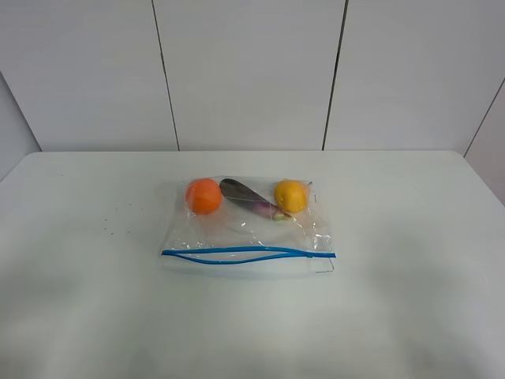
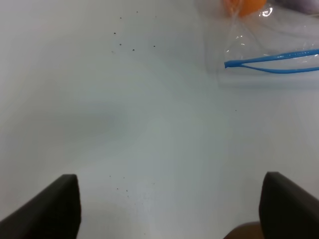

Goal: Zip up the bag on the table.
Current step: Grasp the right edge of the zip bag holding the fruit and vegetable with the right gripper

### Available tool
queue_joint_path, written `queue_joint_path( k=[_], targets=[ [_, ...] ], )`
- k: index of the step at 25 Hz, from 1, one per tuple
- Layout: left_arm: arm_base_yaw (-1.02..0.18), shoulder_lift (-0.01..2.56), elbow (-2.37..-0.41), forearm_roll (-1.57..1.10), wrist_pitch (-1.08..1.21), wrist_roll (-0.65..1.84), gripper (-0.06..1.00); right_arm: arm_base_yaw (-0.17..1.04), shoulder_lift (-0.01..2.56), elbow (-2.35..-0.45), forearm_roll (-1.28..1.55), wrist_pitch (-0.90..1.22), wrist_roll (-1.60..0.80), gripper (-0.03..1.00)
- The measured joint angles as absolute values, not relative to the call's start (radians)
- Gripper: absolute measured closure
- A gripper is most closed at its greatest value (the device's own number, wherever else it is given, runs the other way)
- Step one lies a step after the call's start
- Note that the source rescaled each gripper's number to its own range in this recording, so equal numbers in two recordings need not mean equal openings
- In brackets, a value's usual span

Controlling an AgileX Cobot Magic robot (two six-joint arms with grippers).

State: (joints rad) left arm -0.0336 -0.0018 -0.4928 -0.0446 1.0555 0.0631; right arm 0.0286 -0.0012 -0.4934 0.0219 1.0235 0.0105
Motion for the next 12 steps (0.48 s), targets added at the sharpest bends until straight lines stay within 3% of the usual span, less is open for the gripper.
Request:
queue_joint_path(
  k=[8, 12],
  targets=[
    [-0.034, -0.002, -0.493, -0.045, 1.056, 0.063, -0.06, 0.029, 0.025, -0.493, 0.02, 1.024, 0.01, -0.03],
    [-0.034, -0.002, -0.493, -0.045, 1.056, 0.063, -0.06, 0.029, 0.165, -0.559, 0.019, 1.026, 0.01, -0.03]
  ],
)
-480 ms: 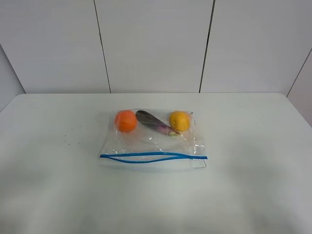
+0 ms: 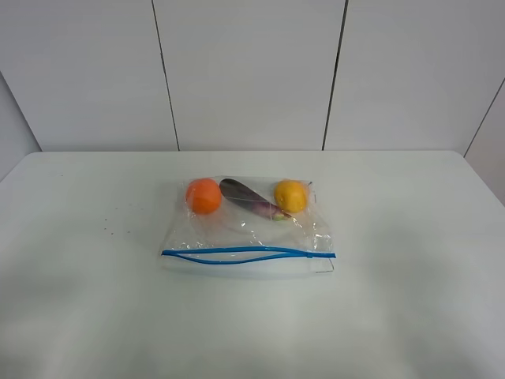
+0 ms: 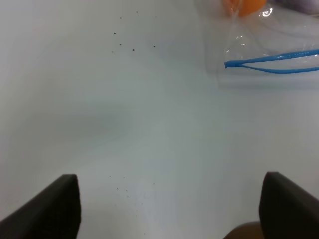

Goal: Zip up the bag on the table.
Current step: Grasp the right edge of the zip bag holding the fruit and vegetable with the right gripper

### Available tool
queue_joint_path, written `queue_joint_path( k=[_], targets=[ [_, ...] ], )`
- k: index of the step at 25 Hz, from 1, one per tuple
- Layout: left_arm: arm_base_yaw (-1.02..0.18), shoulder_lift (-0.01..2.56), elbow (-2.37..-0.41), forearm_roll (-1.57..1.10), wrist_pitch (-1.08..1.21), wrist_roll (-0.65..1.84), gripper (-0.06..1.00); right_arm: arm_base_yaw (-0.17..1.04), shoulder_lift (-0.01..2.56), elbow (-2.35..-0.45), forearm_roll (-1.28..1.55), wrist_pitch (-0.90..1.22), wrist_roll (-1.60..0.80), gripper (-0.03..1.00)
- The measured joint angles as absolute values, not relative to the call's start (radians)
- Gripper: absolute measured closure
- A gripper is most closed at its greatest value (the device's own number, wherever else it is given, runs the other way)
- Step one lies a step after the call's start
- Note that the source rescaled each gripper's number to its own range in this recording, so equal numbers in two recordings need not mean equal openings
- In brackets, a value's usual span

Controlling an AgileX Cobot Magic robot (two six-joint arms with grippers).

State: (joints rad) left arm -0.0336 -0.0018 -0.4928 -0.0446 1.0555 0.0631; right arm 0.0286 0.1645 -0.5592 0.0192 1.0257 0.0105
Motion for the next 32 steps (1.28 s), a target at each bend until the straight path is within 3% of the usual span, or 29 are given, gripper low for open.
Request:
queue_joint_path(
  k=[12, 21, 32],
  targets=[
    [-0.034, -0.002, -0.493, -0.045, 1.056, 0.063, -0.06, 0.029, 0.956, -0.951, 0.118, 1.017, 0.01, -0.03],
    [-0.034, -0.002, -0.493, -0.045, 1.056, 0.063, -0.06, 0.029, 1.435, -0.965, 0.389, 0.843, -0.17, -0.03],
    [-0.034, -0.002, -0.493, -0.045, 1.056, 0.063, -0.06, 0.029, 1.799, -0.967, 0.847, 0.716, -0.62, -0.03]
  ],
)
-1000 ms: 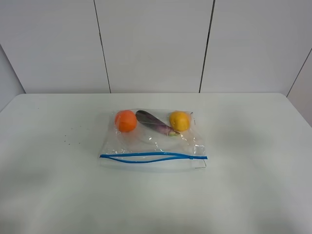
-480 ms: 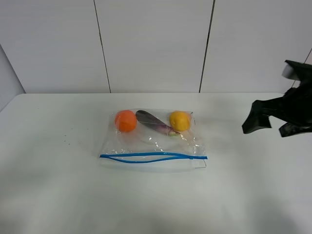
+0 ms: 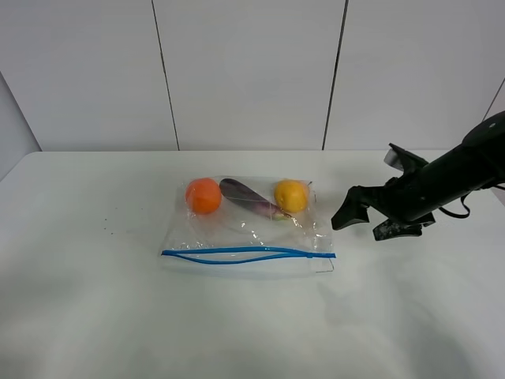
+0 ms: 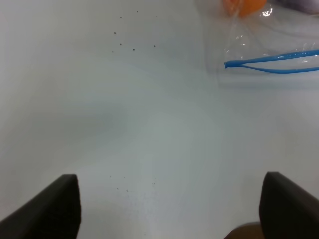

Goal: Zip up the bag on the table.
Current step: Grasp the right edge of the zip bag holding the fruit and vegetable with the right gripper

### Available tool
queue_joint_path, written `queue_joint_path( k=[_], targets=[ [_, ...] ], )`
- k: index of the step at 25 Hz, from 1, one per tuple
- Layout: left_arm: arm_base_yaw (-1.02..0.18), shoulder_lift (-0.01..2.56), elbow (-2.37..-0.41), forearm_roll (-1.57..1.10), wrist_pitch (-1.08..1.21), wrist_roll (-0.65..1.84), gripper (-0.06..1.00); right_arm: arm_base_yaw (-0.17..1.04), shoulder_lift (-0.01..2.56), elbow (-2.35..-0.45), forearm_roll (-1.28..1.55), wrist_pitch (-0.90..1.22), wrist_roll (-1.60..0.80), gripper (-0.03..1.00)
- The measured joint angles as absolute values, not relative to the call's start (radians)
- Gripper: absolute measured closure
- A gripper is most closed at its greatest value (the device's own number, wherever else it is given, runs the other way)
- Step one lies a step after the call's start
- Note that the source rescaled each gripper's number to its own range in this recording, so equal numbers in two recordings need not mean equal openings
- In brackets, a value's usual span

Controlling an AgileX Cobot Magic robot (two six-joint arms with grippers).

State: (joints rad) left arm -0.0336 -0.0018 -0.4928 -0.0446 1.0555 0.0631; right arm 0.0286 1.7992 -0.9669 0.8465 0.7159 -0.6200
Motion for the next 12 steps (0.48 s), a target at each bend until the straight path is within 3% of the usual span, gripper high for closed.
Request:
queue_joint_path(
  k=[12],
  targets=[
    [-0.034, -0.002, -0.493, -0.045, 1.056, 0.063, -0.06, -0.088, 2.01, -0.977, 1.188, 0.941, -1.007, -0.03]
  ],
)
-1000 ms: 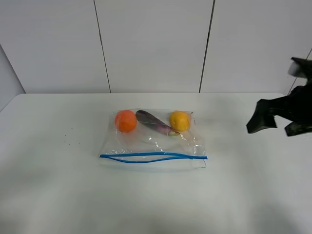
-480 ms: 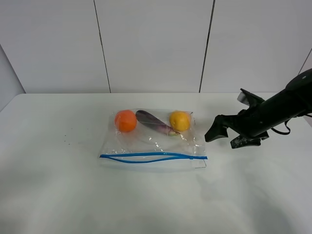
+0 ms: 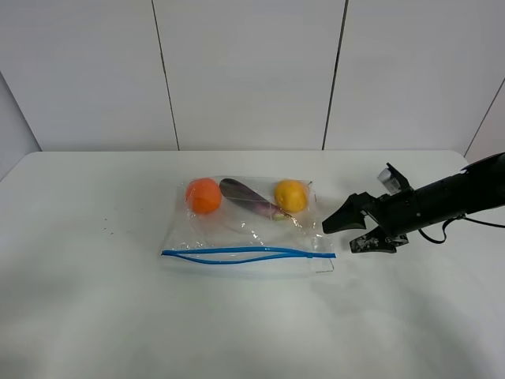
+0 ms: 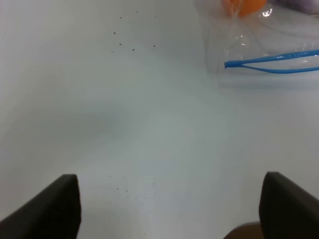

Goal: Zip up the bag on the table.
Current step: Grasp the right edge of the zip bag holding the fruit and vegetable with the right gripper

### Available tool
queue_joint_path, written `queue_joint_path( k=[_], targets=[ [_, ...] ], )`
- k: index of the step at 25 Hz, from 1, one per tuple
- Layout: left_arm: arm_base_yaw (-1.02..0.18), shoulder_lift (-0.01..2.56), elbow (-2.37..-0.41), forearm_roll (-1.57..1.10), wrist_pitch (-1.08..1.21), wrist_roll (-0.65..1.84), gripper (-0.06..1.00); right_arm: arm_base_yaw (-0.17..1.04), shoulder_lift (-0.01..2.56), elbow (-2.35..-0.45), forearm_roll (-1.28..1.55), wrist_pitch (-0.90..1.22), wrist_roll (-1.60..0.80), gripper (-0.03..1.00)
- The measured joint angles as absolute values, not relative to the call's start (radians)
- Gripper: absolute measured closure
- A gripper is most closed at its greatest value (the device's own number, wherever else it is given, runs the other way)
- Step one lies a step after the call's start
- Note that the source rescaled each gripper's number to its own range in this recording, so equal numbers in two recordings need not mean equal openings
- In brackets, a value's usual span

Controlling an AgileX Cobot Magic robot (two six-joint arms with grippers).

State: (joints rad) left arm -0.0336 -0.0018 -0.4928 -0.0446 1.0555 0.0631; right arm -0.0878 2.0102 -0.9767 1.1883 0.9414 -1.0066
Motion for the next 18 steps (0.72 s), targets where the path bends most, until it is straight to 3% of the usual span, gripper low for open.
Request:
queue_joint_path(
  k=[18],
  targets=[
    [-0.034, -0.003, -0.493, -0.045, 1.056, 0.063, -0.06, -0.061, 2.183, -1.091, 1.286, 1.091, -1.135, -0.03]
  ],
)
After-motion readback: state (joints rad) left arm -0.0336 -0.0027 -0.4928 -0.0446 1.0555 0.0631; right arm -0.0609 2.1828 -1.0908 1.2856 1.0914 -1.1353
